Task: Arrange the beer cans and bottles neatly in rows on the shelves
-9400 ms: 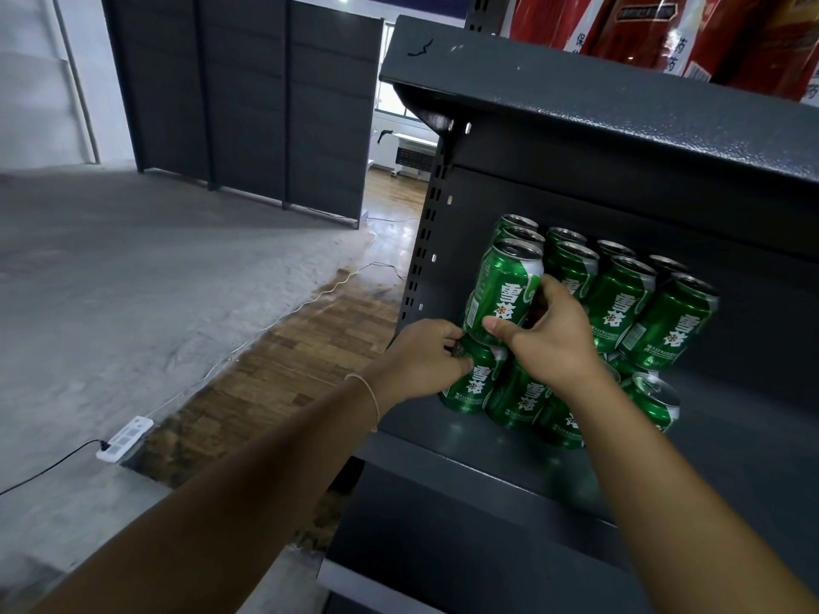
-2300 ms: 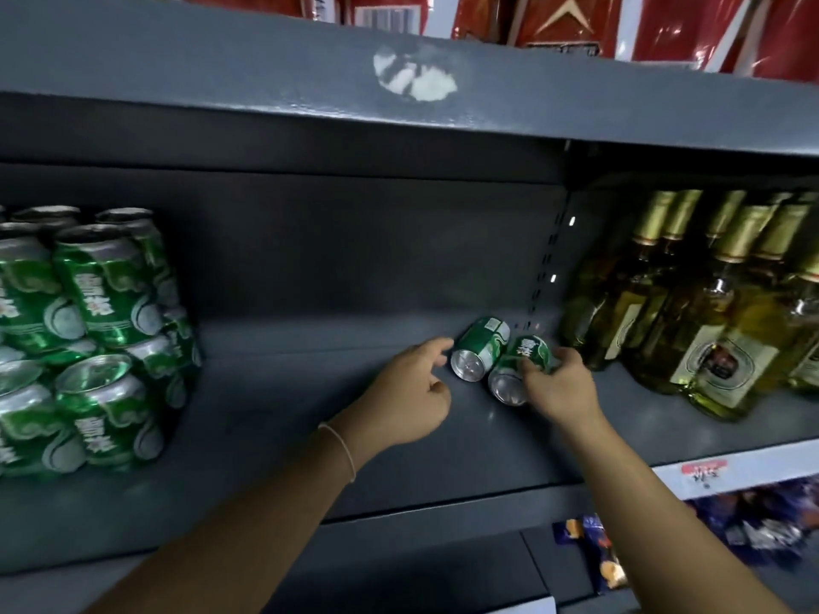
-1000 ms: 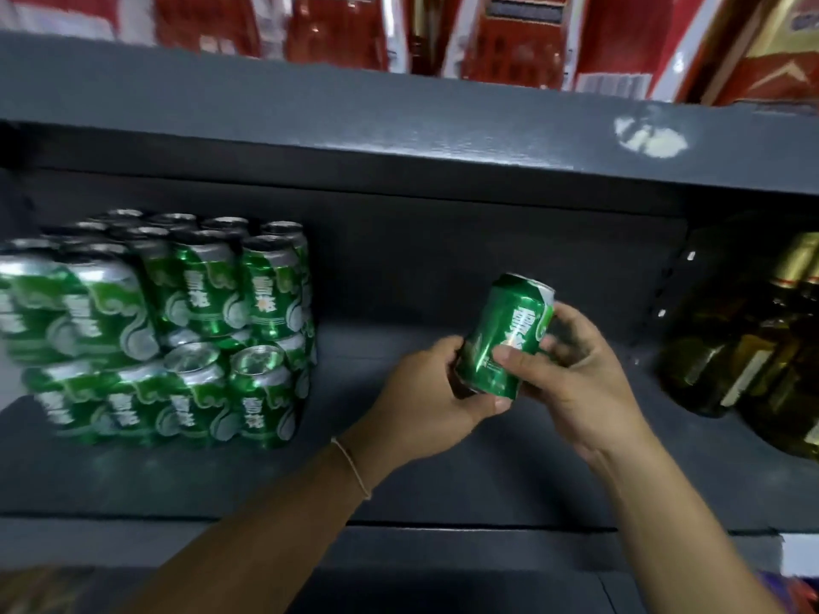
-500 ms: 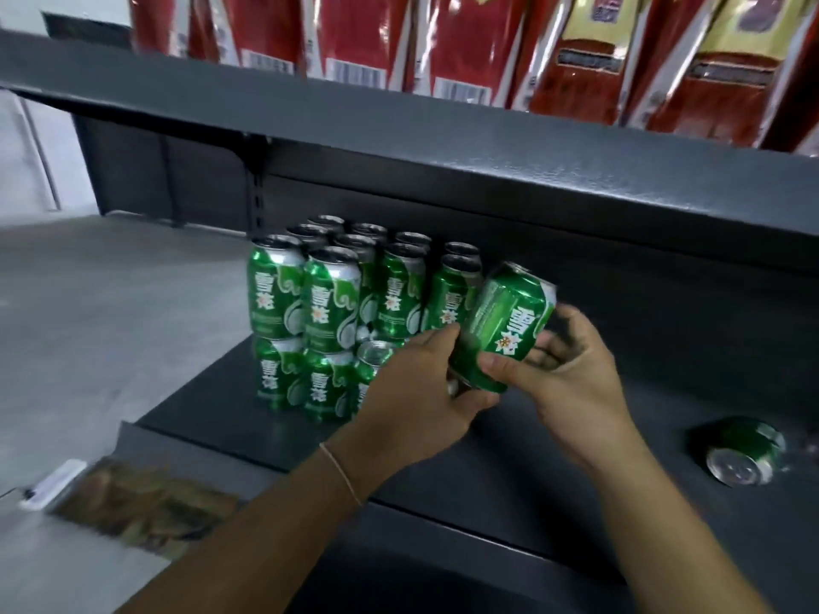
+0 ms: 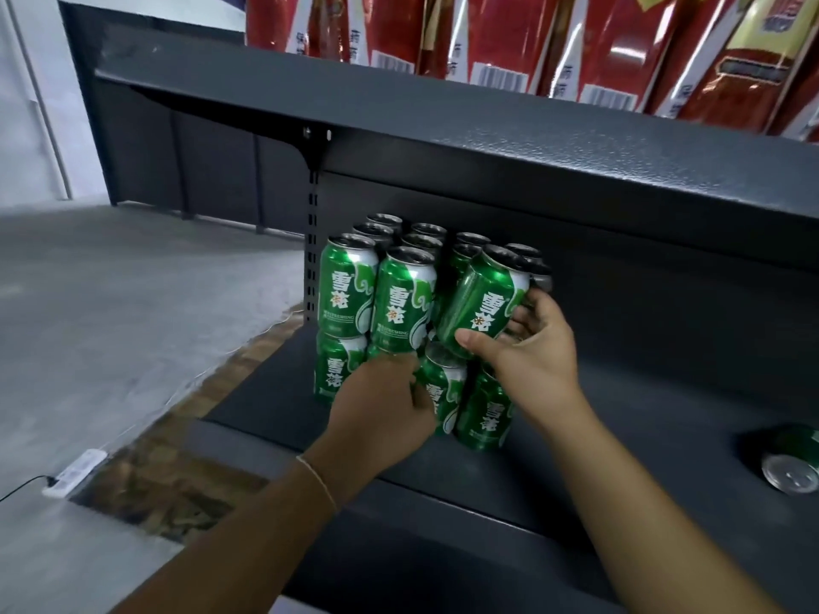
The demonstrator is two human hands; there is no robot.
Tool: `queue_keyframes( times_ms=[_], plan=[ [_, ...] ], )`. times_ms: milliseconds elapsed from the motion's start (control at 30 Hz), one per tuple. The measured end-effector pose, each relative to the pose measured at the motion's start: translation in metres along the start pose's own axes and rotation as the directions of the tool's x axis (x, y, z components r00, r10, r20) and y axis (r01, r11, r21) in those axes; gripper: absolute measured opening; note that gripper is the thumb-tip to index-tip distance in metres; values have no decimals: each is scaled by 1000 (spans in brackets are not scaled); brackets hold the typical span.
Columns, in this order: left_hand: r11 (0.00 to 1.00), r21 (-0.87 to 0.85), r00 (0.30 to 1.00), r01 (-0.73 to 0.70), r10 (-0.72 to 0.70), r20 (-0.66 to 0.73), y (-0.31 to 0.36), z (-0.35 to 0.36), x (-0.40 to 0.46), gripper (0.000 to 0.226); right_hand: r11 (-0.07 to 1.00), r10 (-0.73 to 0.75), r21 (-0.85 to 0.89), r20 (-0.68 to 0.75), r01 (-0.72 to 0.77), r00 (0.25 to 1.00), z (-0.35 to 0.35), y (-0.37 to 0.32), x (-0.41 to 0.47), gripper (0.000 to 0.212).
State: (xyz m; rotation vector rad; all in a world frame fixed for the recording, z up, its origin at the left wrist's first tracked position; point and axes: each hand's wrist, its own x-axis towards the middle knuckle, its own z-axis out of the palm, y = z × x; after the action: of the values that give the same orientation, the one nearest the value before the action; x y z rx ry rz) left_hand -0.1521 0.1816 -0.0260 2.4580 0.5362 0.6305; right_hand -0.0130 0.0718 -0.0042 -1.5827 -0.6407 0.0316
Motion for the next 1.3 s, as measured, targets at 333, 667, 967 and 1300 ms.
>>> queue_keyframes(
  times_ms=[333, 667, 967, 1300],
  plan=[
    [1000, 5, 999, -24, 24, 48, -13, 5, 6, 26, 998, 3, -55, 9, -2, 1000, 14, 8, -2, 74],
    [996, -31, 997, -78, 78, 13, -16, 8, 8, 33, 996, 8, -84, -5, -8, 1000, 18, 14, 0, 90],
    [997, -31, 997, -74, 75, 15, -18, 7, 8, 22, 991, -7, -131, 8, 8, 1000, 23, 16, 1, 96],
    [995, -51, 996, -84, 85, 23, -17, 7, 10, 35, 993, -34, -115, 38, 38, 999, 23, 15, -4, 95]
  ],
)
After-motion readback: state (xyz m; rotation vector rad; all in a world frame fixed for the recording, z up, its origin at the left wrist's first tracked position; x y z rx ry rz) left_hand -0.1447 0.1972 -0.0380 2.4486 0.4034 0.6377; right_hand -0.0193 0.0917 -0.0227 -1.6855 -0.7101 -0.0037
